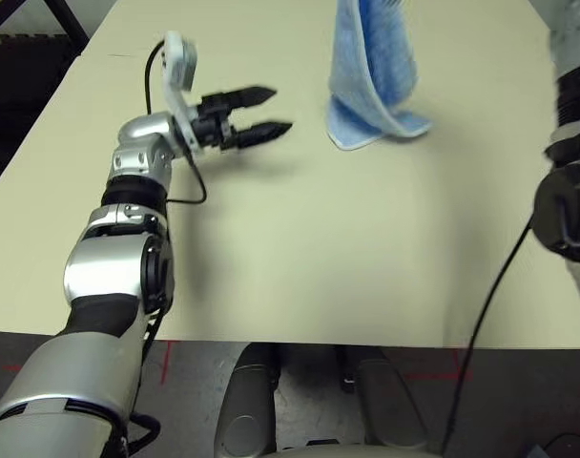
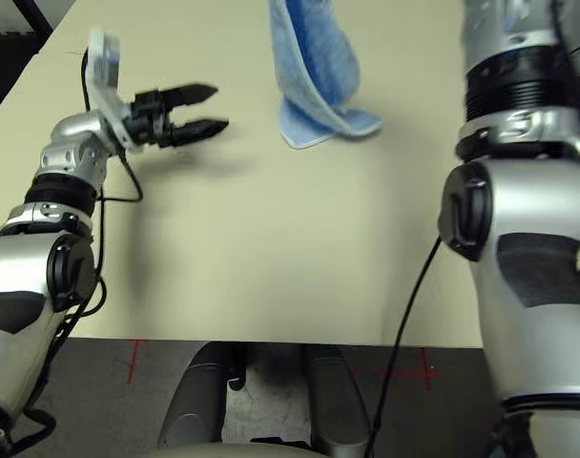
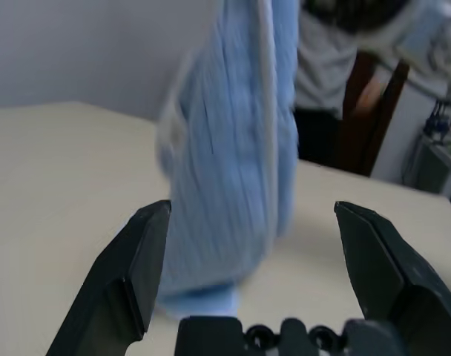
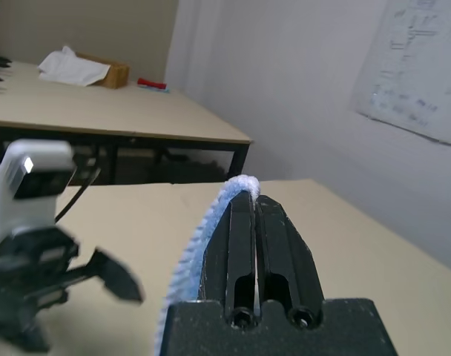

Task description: Fold the towel and set it aside.

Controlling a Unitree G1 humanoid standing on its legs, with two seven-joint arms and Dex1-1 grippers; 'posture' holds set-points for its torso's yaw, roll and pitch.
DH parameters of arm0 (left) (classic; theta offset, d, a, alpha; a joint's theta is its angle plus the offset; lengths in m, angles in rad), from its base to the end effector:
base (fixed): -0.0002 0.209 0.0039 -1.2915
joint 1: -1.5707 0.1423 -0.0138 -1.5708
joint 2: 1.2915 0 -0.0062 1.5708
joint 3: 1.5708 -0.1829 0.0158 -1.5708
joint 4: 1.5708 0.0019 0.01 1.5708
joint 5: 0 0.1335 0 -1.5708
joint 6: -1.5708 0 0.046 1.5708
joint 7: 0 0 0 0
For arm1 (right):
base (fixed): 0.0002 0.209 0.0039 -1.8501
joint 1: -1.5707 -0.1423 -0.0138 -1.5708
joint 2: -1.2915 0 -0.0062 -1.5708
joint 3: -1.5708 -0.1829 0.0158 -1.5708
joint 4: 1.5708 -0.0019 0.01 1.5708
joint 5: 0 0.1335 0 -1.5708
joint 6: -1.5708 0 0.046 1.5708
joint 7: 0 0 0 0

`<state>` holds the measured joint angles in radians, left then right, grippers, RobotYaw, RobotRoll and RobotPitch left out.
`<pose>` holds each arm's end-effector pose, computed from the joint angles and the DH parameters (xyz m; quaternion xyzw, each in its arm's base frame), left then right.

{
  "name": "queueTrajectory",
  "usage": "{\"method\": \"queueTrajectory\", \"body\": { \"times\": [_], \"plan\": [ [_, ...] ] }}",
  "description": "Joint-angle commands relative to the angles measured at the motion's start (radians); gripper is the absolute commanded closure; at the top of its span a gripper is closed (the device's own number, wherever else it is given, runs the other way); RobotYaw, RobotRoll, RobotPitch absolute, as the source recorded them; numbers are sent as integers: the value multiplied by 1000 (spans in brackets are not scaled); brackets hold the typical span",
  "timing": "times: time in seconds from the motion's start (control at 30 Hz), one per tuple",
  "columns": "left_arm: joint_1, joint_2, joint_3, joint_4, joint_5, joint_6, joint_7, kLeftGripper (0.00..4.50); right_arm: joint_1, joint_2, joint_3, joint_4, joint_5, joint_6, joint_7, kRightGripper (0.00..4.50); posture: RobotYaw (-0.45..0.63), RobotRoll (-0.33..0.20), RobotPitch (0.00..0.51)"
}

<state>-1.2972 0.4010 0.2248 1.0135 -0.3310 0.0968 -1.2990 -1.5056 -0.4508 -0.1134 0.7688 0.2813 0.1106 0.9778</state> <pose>0.3672 0.2046 0.2653 -0.0100 -0.1617 -0.5591 0.8131 0.3355 -0.1788 0.3768 -0.1384 -0.2943 0.4476 0.8330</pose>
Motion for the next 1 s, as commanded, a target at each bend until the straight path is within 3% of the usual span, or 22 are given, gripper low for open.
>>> {"method": "queueTrajectory", "body": {
  "times": [0.03, 0.2, 0.67, 0.83, 1.0],
  "plan": [
    [-15, -32, 7, -64, -35, 79, 54, 0, 5, 0, 7, -18, -15, -1, -23, 4447, 24, 0, 261],
    [-4, -63, -46, -128, 7, 103, 140, 0, -3, 3, 1, 4, -19, -10, -34, 4447, 32, 0, 266],
    [-77, -185, -29, -146, -15, 155, 443, 0, -12, -1, -6, 1, -22, -13, -55, 4447, 31, 0, 262],
    [-78, -194, -81, -93, 74, 102, 557, 0, -34, -12, -24, 6, -13, -14, -75, 4447, 23, 0, 260],
    [-75, -153, -112, 6, 151, 15, 619, 0, -86, -69, -55, 58, -13, -37, -85, 4447, 10, 0, 261]
  ]
}}
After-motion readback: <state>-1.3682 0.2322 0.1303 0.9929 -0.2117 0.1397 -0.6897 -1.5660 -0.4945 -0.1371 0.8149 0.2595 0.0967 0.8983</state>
